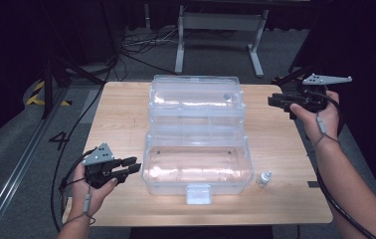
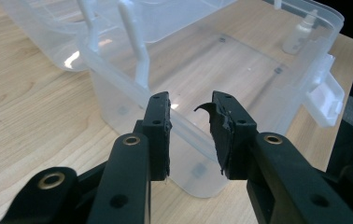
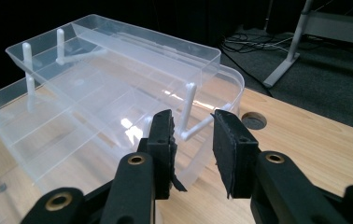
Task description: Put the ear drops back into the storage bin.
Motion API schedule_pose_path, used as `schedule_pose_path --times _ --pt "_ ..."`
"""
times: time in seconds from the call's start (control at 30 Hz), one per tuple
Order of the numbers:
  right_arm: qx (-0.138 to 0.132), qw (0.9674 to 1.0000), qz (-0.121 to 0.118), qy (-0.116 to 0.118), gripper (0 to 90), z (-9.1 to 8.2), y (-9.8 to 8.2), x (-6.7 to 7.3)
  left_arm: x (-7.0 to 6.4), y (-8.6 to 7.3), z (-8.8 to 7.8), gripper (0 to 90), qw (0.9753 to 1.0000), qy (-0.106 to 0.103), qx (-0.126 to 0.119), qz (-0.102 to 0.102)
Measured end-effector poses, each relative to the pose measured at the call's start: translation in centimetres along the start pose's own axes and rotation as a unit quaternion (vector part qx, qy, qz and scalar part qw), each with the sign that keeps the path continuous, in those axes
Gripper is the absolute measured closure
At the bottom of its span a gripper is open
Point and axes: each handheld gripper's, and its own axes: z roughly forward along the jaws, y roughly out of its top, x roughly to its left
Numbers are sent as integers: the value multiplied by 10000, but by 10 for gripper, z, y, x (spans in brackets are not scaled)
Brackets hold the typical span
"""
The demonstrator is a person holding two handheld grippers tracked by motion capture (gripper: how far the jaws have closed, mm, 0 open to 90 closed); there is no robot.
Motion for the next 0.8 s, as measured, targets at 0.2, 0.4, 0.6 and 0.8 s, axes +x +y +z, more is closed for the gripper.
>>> schedule_pose_path --times 0.2,0.4,0.6,0.8 --pt "36 10000 -59 67 683 -14 -9 6 3 -2 -2 669 9999 70 -37 -94" --pt "59 9997 -117 201 683 -25 -19 16 5 -3 -3 617 9993 199 -67 -308" --pt "226 9991 -196 308 679 -31 -34 24 7 -7 -5 563 9986 424 12 -327" --pt "437 9977 -448 264 674 -31 -48 33 11 -14 -7 542 9975 546 95 -448"
